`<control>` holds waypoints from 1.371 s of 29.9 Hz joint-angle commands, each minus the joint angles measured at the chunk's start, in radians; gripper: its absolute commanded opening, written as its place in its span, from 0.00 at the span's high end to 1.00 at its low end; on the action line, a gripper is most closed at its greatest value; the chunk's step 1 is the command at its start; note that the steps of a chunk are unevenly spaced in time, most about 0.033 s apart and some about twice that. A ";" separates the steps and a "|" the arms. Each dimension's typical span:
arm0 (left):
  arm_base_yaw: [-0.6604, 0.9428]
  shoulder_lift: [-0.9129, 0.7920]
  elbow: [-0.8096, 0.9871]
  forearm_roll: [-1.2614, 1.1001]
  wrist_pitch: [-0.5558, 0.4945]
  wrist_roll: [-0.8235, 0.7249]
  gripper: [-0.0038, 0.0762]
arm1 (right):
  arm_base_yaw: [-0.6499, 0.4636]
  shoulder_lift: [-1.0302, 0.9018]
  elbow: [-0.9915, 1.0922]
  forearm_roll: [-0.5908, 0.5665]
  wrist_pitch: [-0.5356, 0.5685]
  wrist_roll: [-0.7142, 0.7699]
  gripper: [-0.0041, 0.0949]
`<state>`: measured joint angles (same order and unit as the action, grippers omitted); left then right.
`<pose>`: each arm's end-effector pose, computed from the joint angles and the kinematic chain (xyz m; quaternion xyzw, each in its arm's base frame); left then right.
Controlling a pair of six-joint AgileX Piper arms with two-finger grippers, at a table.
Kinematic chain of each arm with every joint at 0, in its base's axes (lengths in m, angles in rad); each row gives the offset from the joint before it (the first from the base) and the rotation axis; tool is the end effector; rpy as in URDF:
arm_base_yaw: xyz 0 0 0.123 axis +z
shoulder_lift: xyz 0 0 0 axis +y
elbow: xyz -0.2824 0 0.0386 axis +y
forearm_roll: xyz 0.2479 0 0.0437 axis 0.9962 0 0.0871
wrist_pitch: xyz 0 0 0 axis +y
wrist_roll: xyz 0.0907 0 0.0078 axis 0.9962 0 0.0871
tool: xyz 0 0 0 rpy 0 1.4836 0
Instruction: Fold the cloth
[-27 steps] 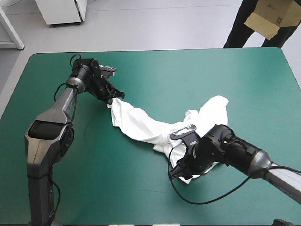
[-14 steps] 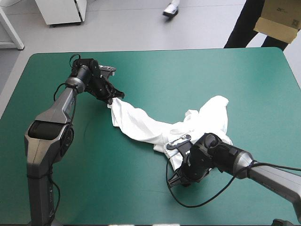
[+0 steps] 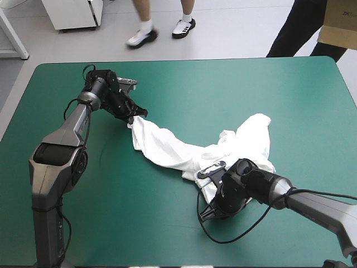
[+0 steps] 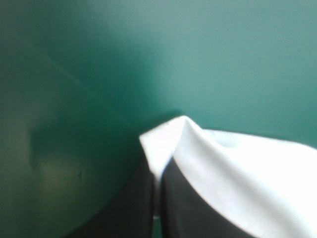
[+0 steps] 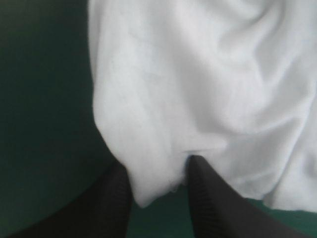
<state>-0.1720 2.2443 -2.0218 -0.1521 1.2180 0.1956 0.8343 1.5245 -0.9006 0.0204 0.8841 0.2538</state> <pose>0.4681 -0.0945 0.2196 0.1631 0.9779 -0.0724 0.1091 0.1774 0.1978 0.2075 -0.2798 0.9571 0.0459 0.0598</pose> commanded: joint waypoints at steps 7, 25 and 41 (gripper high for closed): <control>-0.006 -0.058 -0.039 -0.052 0.022 -0.002 0.98 | 0.001 -0.022 0.003 0.005 -0.015 0.002 0.98; -0.006 -0.408 -0.374 -0.091 0.068 0.015 0.98 | -0.001 -0.330 -0.760 -0.454 0.364 -0.025 0.98; -0.006 -0.822 -0.534 -0.111 -0.146 0.020 0.98 | -0.001 -0.274 -1.457 -0.547 0.299 -0.260 0.97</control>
<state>-0.1763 1.5009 -2.5169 -0.2333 1.2186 0.2193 0.8353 1.2443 -2.2637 -0.4938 1.2504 0.0440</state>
